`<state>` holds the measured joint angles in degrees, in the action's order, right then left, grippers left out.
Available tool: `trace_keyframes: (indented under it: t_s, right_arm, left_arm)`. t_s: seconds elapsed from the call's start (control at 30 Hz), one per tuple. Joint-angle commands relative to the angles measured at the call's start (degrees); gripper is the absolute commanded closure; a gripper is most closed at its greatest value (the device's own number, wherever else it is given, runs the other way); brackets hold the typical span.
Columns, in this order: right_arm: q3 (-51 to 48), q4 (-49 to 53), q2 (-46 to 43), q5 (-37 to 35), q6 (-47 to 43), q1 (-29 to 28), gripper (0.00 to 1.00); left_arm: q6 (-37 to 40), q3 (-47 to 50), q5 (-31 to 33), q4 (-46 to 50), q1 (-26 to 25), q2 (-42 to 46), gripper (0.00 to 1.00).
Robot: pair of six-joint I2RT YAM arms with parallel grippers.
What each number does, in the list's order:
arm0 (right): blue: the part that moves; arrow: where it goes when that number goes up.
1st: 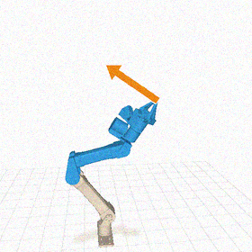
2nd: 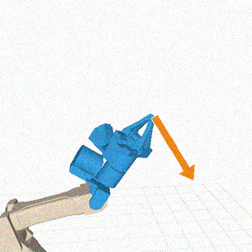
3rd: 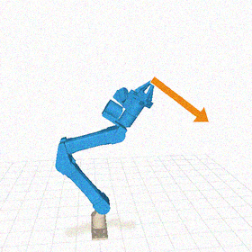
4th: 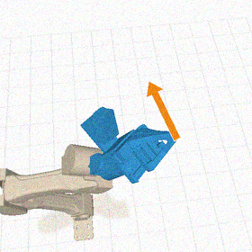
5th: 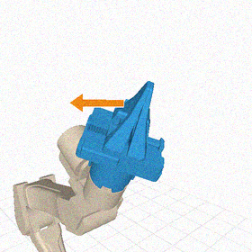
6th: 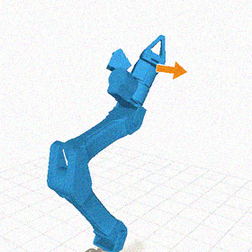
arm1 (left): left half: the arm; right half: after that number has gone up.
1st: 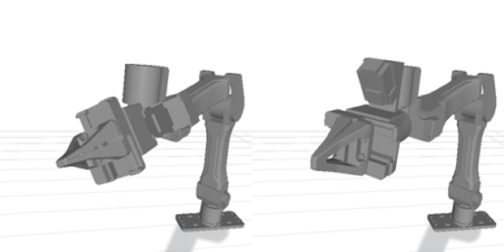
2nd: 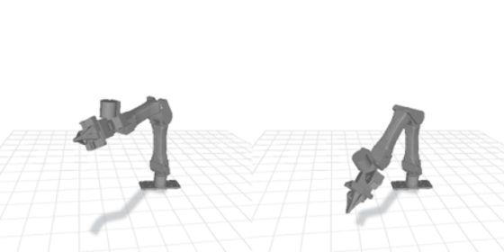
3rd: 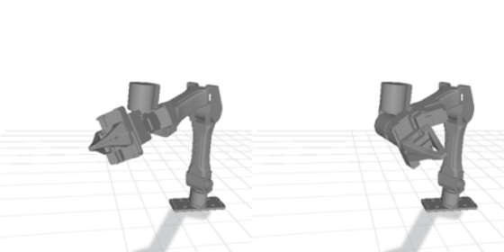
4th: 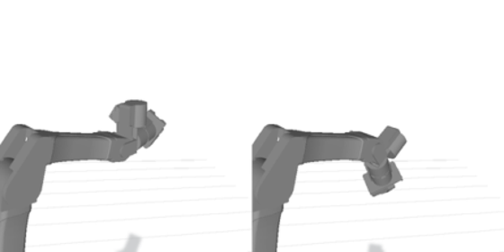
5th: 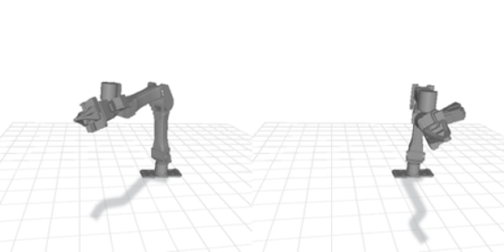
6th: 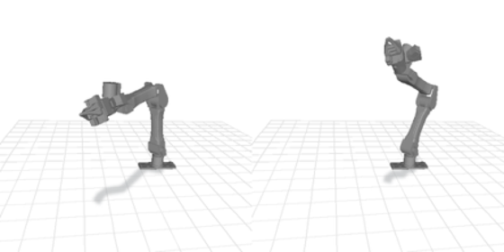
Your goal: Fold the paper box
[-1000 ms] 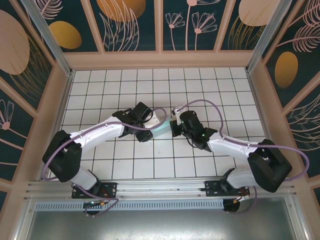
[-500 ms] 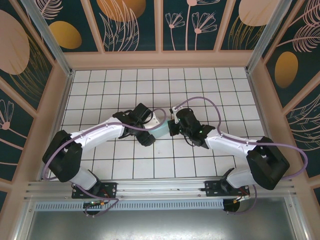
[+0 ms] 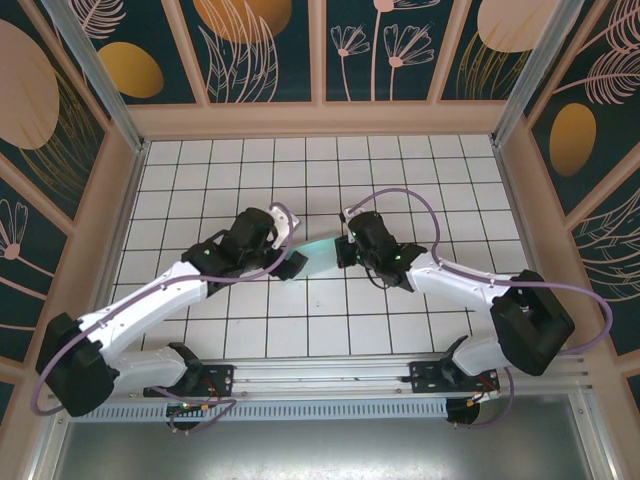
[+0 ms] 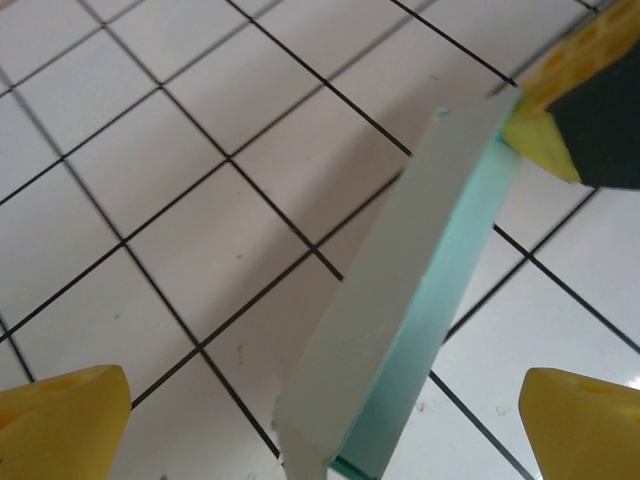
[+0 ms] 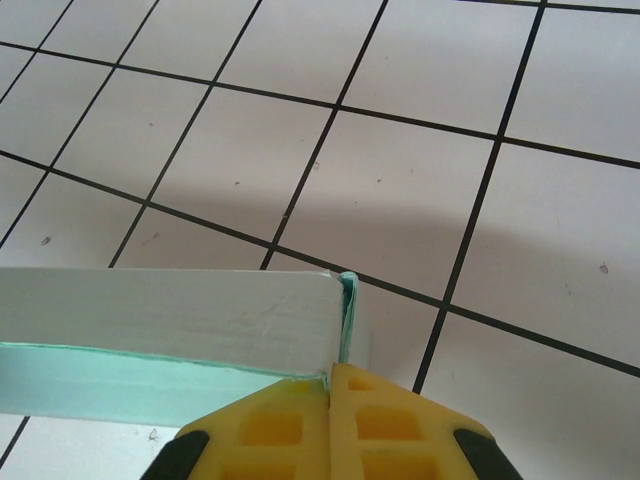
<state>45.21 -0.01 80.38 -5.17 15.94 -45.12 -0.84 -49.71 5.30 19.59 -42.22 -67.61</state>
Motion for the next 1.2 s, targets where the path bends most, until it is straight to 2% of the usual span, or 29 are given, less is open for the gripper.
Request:
trace_keyframes:
  t_s: [0.0,0.13,0.27,0.4,0.6,0.67,0.87,1.17]
  right_arm:
    - [2.13,2.6,1.09,-1.69,2.13,-0.49,1.0]
    - [2.6,3.07,1.44,-1.42,2.07,-0.49,1.0]
    - [2.93,3.35,1.44,-1.68,2.11,-0.49,1.0]
    - [3.04,3.76,1.45,-1.76,2.08,-0.49,1.0]
    - [2.48,3.58,1.32,-1.69,2.38,-0.49,1.0]
    - [2.43,3.55,1.34,-1.77,2.34,-0.49,1.0]
    - [2.78,3.85,1.48,-2.28,1.91,-0.49,1.0]
    - [3.12,4.04,2.04,-2.48,1.99,-0.49,1.0]
  left_arm:
    - [-8.0,2.24,4.94,-1.63,-0.1,2.53,0.01]
    - [-10.68,1.75,7.4,2.36,0.07,1.83,0.02]
    - [-11.98,0.36,6.97,5.47,0.22,-0.75,0.21]
    - [-10.96,-1.06,3.78,8.15,0.31,-3.15,0.36]
    - [-10.73,-2.73,4.29,10.81,0.57,-5.94,0.61]
    - [-11.26,-3.38,4.04,10.77,0.58,-6.02,0.66]
    - [-13.78,-5.66,4.08,14.16,0.61,-7.81,0.69]
    - [-13.44,-5.68,3.36,14.99,0.56,-7.49,0.75]
